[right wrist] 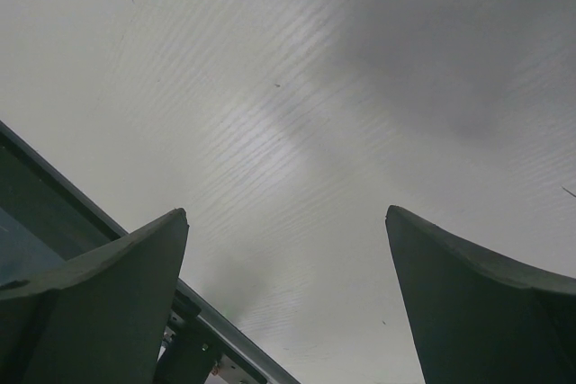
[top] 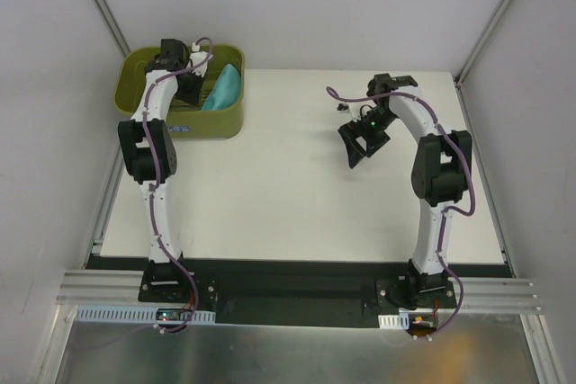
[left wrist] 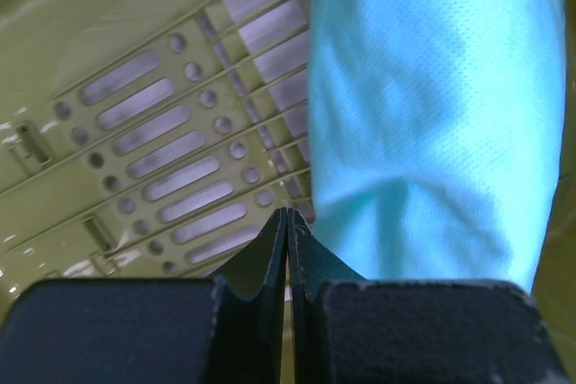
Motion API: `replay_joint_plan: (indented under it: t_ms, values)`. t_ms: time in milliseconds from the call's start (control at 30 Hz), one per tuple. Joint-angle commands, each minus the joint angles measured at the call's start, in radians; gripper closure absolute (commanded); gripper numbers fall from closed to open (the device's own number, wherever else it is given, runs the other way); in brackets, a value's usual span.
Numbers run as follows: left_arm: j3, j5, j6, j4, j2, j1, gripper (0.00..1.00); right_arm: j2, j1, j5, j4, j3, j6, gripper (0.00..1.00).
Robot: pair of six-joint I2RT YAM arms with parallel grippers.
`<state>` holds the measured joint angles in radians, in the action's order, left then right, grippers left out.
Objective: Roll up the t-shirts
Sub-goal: Place the T-shirt in the bin.
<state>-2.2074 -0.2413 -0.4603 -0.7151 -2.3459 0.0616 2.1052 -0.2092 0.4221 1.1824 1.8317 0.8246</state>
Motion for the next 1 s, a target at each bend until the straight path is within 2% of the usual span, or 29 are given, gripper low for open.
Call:
replay_joint_plan:
  t_ms: [0, 233, 467, 633, 800, 967]
  values:
    - [-0.003, -0.022, -0.029, -0.003, -0.012, -0.031, 1.0, -0.065, -0.032, -0.026, 0.016, 0.034, 0.004, 0.04]
    - [-0.038, -0.134, -0.014, -0.004, -0.049, -0.058, 1.0, -0.083, -0.036, -0.04, 0.01, 0.005, 0.007, 0.04]
    - [-0.061, -0.306, 0.031, -0.003, -0.059, -0.06, 1.0, -0.085, -0.042, -0.048, 0.008, 0.006, 0.008, 0.04]
    - [-0.058, -0.328, 0.052, -0.003, -0.053, -0.059, 1.0, -0.082, -0.042, -0.048, 0.006, 0.005, 0.008, 0.04]
    - [-0.012, -0.215, 0.032, -0.003, 0.022, -0.059, 1.0, -0.088, -0.044, -0.051, 0.005, 0.005, 0.011, 0.04]
    - [0.06, 0.0, -0.001, -0.003, 0.146, -0.059, 1.0, -0.1, -0.044, -0.078, -0.012, 0.011, 0.013, 0.04]
